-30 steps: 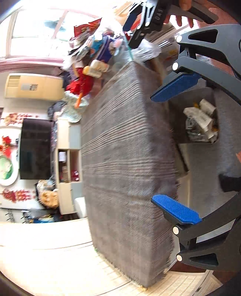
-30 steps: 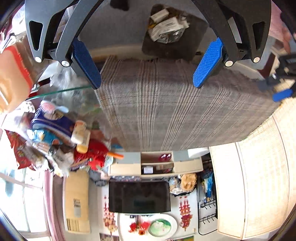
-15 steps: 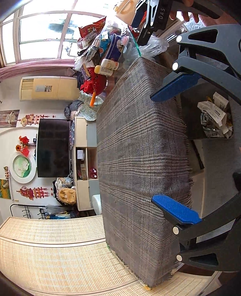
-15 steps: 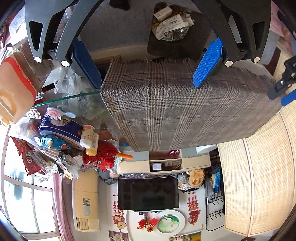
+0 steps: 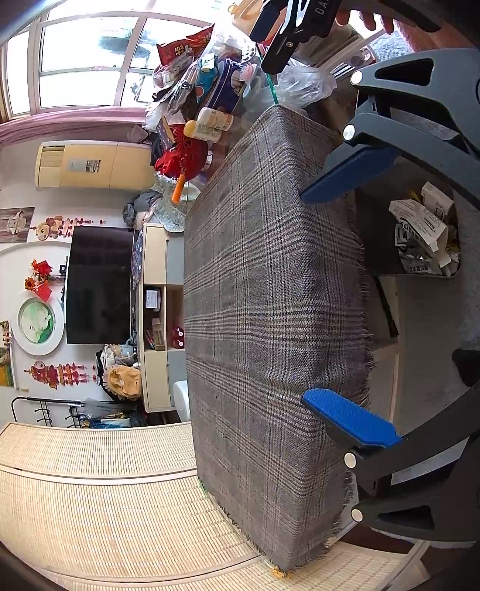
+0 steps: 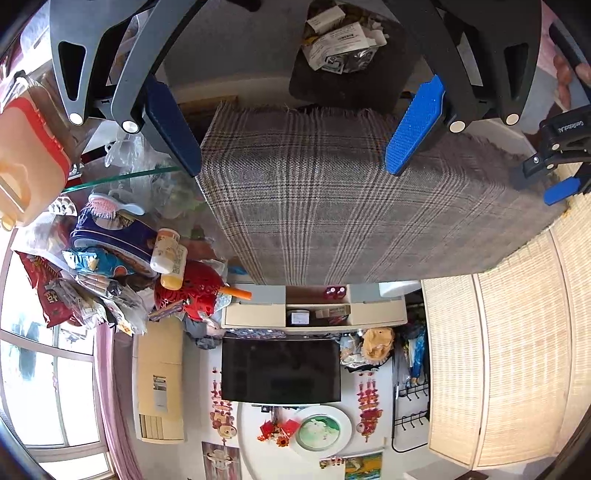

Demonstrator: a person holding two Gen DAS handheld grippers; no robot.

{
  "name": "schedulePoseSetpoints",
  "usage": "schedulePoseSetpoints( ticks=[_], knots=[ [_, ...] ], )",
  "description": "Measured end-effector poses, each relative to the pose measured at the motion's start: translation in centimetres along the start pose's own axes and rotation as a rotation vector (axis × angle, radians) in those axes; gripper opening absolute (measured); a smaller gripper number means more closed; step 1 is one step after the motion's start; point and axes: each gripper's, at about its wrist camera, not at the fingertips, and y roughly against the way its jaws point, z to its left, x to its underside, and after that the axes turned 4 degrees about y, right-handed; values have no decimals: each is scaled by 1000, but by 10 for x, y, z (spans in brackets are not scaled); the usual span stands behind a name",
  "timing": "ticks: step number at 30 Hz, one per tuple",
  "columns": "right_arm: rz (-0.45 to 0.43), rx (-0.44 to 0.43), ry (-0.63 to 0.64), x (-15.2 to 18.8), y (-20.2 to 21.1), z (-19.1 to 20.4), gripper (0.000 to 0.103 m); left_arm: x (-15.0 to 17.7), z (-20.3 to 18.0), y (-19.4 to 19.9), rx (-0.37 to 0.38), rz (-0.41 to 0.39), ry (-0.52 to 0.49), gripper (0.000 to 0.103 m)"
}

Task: Collect trash

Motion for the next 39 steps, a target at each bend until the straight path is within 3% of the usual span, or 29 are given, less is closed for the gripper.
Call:
schedulePoseSetpoints(
  ticks=[39],
  knots=[
    [12, 11, -6, 2, 1, -3, 100, -3, -8, 3, 4, -14, -20, 95]
  ],
)
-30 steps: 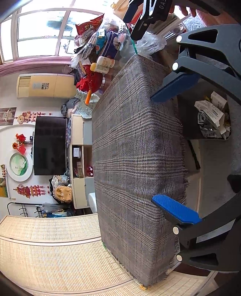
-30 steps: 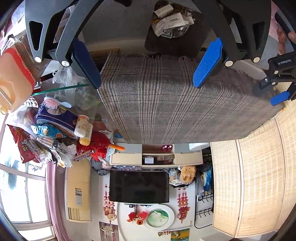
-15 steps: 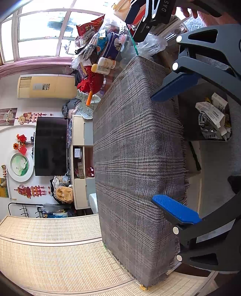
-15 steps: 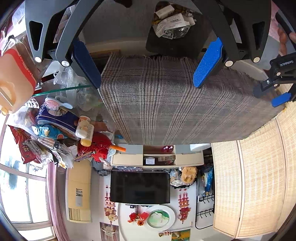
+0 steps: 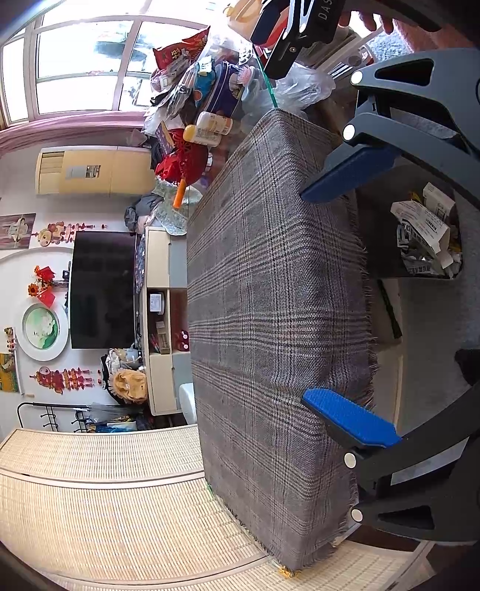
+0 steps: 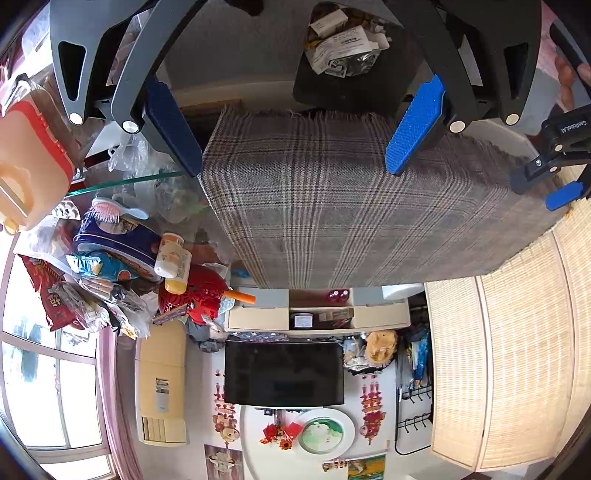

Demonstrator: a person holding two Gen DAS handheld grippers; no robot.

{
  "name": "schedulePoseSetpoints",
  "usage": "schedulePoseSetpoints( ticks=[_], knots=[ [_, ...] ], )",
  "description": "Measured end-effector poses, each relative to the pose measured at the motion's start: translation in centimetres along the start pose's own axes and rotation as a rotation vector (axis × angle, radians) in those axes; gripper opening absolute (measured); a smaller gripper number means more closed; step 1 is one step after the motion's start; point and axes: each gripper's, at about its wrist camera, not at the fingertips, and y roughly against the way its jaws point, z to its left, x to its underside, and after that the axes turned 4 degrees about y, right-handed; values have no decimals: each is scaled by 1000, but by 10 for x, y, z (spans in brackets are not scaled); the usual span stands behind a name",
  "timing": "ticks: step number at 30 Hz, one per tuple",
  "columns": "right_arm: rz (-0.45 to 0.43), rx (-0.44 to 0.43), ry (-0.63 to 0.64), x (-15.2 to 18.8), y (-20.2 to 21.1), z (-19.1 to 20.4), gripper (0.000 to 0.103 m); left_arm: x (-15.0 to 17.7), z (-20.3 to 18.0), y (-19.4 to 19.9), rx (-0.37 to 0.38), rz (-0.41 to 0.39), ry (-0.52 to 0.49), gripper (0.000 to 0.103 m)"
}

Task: Collect trash

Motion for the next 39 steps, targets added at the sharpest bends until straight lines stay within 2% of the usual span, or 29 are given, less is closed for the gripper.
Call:
schedulePoseSetpoints(
  ticks=[39],
  knots=[
    [17, -4, -37, 1, -3, -7, 100, 0, 3, -3, -4, 16, 12, 95]
  ],
)
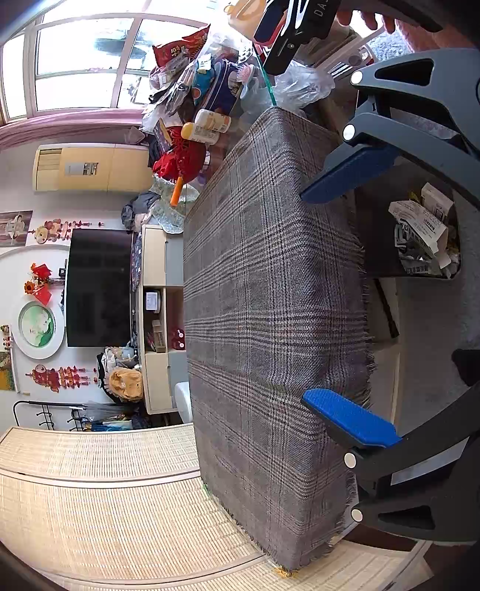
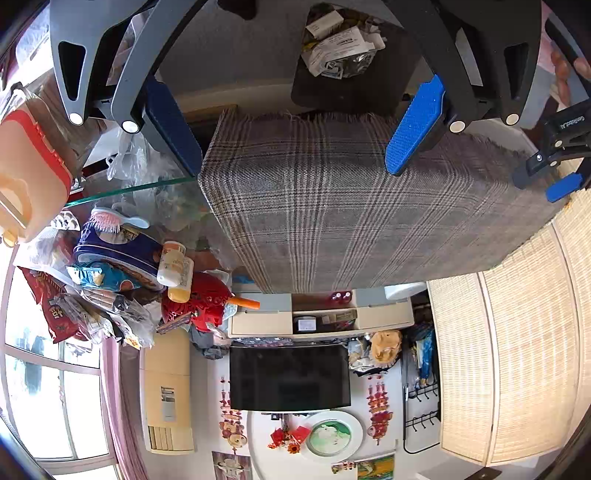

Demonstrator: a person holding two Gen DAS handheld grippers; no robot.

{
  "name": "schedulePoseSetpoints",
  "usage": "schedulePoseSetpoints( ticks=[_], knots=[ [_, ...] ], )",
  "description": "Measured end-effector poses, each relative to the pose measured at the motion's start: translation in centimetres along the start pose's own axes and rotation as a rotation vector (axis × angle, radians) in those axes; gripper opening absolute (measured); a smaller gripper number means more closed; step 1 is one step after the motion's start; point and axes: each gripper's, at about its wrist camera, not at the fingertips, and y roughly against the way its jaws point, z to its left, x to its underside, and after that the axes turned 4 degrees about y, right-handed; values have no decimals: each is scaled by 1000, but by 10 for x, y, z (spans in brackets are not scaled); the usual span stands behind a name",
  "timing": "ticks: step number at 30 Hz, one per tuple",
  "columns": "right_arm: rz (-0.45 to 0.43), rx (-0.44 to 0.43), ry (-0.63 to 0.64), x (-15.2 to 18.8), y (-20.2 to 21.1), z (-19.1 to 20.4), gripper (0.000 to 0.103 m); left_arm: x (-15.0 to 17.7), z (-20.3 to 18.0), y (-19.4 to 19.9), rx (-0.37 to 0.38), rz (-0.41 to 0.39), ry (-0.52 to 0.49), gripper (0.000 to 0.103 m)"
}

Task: Collect trash

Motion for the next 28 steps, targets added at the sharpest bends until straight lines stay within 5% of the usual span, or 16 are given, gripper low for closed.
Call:
schedulePoseSetpoints(
  ticks=[28],
  knots=[
    [19, -6, -9, 3, -4, -6, 100, -3, 0, -8, -6, 41, 14, 95]
  ],
)
